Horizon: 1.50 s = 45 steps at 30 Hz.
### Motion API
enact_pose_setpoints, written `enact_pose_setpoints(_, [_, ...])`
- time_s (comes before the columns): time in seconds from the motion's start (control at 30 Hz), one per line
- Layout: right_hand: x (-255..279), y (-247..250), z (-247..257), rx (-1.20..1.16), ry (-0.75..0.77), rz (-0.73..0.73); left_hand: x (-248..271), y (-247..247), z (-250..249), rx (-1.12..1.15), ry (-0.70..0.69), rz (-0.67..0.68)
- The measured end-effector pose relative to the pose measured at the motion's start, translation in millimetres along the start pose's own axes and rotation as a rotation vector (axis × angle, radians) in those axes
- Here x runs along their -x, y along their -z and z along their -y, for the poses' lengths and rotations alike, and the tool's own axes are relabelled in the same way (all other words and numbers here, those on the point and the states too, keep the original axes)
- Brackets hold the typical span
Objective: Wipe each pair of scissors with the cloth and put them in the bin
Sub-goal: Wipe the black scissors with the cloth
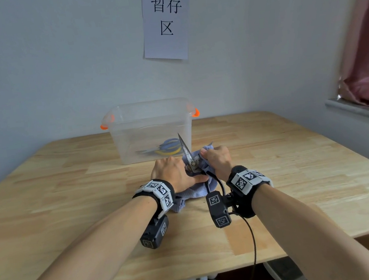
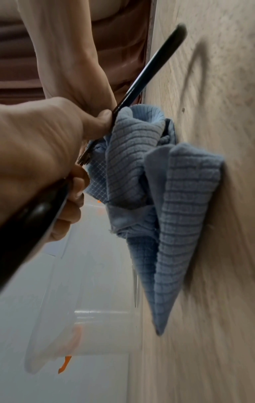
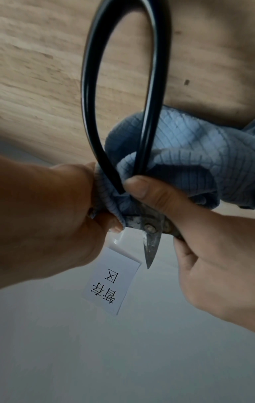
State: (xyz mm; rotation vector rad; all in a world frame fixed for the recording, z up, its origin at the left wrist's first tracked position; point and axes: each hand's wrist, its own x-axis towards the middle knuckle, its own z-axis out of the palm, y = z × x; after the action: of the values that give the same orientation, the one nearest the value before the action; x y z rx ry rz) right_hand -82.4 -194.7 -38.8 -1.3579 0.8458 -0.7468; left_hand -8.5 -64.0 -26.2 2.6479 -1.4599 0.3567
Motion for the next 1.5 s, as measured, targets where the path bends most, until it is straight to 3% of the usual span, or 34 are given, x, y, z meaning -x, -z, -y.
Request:
enact_pose_setpoints(0.47, [-11.2, 10.4, -4.7, 0.023, 0.009, -0.031, 0.0, -5.0, 6.6, -0.075, -0.037, 0.042])
enact_pose_setpoints(0.93, [-17.2, 15.7, -7.9, 0.012, 0.001, -0.049, 8.2, -4.2, 9.2, 0.012, -0.055, 0.053])
enact_pose_setpoints(1.1, [-29.0, 44.7, -7.9, -0.035, -0.016, -0.139, 9.7, -10.0, 21.0, 0.033, 0.006, 0.059])
enact_pose_setpoints(1.2, [-25.1, 57.0, -8.8, 0.036, -0.012, -0.097, 8.2, -9.1, 31.9, 0.053, 0.076, 0.027])
enact_pose_setpoints(1.37, [-20.9, 50.3, -17.8, 0.223, -0.074, 0.090, 6.0, -2.2, 27.4, 0.141, 0.151, 0.057])
enact_pose_setpoints(1.5, [-11.6, 54.5, -8.2, 0.232, -0.037, 0.146, 4.7, 0.1, 30.2, 0.187, 0.196, 0.068])
